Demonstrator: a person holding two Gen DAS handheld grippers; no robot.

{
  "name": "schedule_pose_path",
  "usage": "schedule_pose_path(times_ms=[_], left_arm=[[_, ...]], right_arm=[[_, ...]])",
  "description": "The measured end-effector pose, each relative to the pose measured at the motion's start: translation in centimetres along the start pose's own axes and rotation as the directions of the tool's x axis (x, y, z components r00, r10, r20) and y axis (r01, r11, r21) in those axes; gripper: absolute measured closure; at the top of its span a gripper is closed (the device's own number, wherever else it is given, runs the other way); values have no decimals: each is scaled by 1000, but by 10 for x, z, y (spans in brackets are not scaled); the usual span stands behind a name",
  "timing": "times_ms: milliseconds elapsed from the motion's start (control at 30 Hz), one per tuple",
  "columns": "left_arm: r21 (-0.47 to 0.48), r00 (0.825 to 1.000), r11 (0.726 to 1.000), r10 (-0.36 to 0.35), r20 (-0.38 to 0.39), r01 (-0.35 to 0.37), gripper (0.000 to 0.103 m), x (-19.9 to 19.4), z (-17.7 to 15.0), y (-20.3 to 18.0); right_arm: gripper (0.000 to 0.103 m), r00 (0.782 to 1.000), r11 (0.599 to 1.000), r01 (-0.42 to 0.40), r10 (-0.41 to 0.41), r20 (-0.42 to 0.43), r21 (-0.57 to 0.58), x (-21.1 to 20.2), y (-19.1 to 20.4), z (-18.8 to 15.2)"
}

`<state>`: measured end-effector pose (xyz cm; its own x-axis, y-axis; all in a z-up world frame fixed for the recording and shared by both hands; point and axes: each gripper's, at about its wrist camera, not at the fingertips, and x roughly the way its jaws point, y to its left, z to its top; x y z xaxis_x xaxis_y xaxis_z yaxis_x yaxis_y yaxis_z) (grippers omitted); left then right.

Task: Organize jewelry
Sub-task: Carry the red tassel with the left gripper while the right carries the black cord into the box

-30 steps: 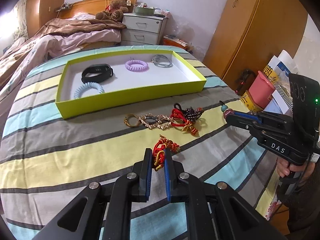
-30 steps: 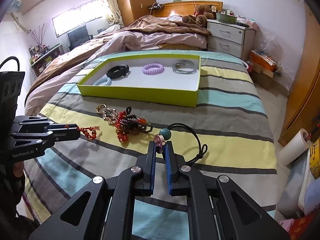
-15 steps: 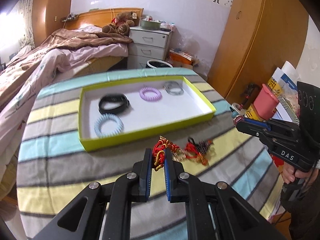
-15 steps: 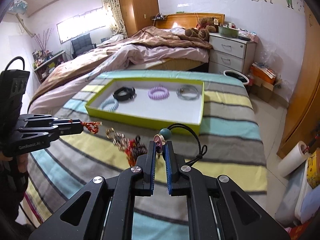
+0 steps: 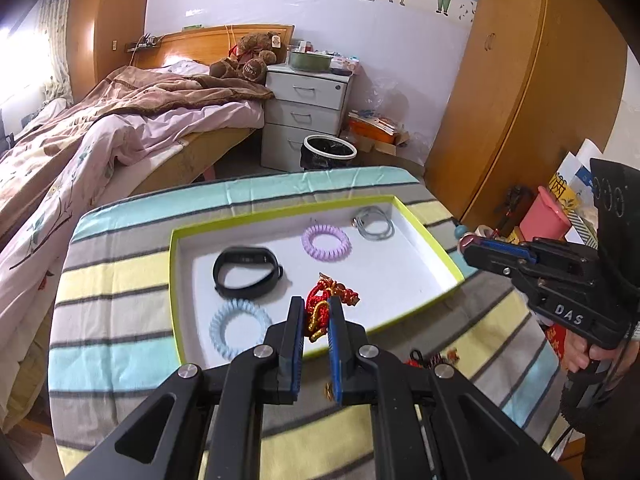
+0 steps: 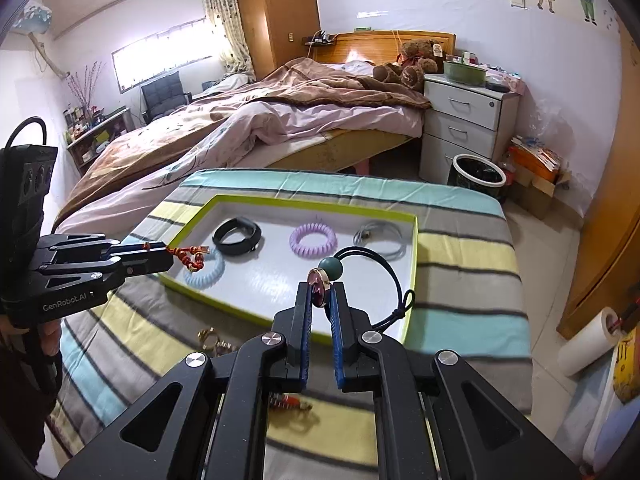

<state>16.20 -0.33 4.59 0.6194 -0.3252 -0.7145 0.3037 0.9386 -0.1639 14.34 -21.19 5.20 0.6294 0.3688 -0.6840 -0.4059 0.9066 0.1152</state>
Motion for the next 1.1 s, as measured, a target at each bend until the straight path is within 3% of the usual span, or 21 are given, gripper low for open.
schedule_pose_path(times_ms=[233,600,1100], left_arm=[[7,999,1000,-10,-33,10,92,33,17,3],[-4,995,1000,-13,-104,12,92,83,18,4],[-24,987,1000,-15,-160,11,92,108,9,12]], right_arm=[[94,998,1000,4,-5,-56,-4,37,-10,17],[94,987,1000,-3,1,-158,-9,86,-24,15],[94,974,999,-37,33,-226,-15,107,-30,6]])
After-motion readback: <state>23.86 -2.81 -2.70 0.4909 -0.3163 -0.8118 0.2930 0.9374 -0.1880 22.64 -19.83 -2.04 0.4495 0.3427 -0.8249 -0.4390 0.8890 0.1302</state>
